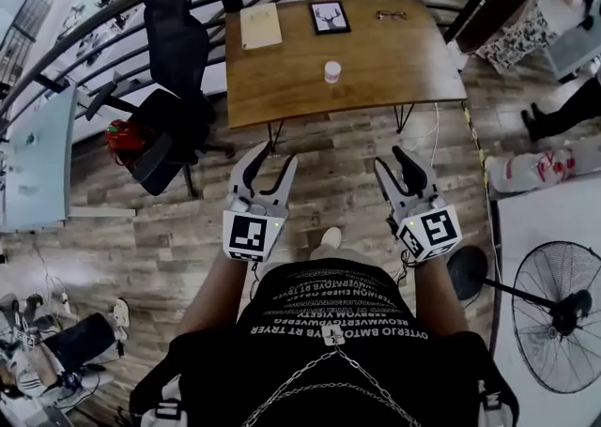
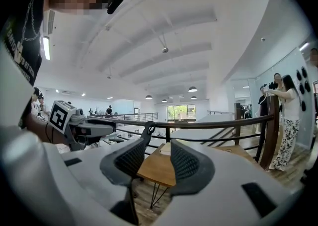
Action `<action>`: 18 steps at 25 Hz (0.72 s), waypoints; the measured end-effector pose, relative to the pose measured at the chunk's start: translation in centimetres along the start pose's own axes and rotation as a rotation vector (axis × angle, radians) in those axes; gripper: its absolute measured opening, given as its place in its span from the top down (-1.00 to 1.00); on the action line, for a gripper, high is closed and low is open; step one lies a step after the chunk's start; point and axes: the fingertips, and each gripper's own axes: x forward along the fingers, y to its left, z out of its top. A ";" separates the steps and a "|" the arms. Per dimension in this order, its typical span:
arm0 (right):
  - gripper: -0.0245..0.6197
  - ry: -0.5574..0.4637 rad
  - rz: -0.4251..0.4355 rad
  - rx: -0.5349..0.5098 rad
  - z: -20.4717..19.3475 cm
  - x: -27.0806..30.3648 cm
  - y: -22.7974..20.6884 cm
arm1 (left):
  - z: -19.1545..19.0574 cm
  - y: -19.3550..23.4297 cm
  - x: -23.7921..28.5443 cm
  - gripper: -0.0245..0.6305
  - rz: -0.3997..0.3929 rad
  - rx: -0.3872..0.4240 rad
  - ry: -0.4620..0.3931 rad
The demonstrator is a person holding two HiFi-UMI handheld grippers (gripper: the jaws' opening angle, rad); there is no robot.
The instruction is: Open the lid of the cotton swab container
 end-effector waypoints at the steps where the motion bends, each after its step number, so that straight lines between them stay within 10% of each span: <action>1: 0.39 0.000 0.003 0.001 0.1 0.2 -0.4 | 0.1 0.0 0.6 0.35 0.001 -0.001 0.002; 18: 0.40 -0.005 0.066 0.007 0.5 1.6 -8.5 | 1.7 -1.6 7.1 0.35 0.091 -0.005 0.006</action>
